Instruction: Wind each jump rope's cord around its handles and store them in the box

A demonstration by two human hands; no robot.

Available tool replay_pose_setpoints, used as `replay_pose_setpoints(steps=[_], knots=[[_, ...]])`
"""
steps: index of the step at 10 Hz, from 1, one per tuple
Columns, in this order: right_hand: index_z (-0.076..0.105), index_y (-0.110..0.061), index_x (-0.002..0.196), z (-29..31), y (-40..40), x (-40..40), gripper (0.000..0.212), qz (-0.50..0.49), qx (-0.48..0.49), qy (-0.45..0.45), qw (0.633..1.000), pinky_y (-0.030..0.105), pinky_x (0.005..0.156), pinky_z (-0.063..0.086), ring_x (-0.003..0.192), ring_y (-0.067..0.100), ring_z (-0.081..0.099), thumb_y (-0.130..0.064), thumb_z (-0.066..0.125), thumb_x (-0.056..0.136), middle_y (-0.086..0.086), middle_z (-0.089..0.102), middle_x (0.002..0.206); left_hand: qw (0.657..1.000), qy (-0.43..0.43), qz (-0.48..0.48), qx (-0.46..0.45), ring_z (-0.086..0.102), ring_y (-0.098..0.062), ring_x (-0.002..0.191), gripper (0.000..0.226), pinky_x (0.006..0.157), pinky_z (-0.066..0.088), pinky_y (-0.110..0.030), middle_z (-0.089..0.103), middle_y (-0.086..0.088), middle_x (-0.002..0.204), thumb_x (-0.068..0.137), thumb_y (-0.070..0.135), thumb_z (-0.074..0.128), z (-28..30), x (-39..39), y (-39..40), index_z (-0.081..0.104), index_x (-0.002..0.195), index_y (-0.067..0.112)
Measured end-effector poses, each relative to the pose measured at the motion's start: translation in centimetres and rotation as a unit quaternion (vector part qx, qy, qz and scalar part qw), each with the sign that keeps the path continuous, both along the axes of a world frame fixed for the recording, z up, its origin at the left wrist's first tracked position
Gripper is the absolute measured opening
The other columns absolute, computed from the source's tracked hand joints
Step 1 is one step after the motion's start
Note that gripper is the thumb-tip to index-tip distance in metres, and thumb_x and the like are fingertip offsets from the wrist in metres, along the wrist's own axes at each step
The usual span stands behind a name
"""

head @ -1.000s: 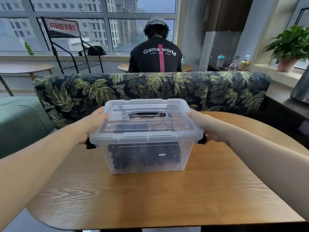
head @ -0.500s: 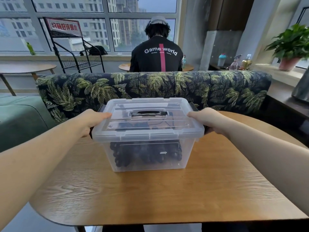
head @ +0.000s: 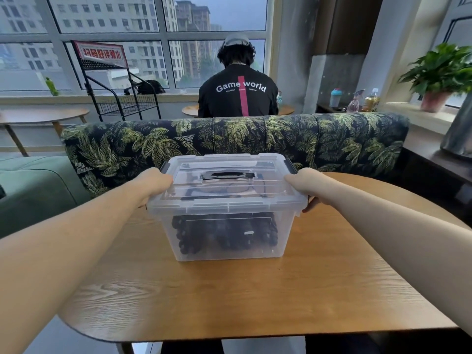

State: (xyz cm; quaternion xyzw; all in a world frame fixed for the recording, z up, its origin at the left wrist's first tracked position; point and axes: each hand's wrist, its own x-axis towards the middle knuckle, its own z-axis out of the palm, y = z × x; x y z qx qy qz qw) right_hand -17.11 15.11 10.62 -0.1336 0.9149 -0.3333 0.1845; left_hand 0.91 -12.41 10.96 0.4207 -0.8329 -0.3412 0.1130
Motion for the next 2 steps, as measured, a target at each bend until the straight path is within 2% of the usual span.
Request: replay_pose_setpoints(steps=[1, 2], knots=[[0.047, -0.010, 0.135, -0.6, 0.9, 0.2, 0.041, 0.020, -0.024, 0.014, 0.999, 0.041, 0.061, 0.061, 0.101, 0.035, 0.061, -0.033, 0.047, 0.101, 0.009, 0.058, 0.120, 0.999, -0.005, -0.033, -0.029, 0.054, -0.025, 0.082, 0.023, 0.065, 0.043, -0.032, 0.061, -0.017, 0.110, 0.099, 0.014, 0.044, 0.5, 0.4, 0.5, 0.057, 0.114, 0.002], [0.045, -0.018, 0.140, -1.0, 1.7, 0.8, 0.046, 0.061, -0.035, 0.079, 0.994, 0.033, 0.063, 0.050, 0.087, 0.025, 0.059, -0.036, 0.048, 0.098, 0.003, 0.061, 0.113, 0.996, 0.025, -0.061, -0.054, 0.055, -0.026, 0.113, 0.046, 0.093, 0.042, -0.035, 0.050, -0.012, 0.147, 0.102, 0.017, 0.046, 1.0, 0.8, 2.2, 0.047, 0.147, 0.010]])
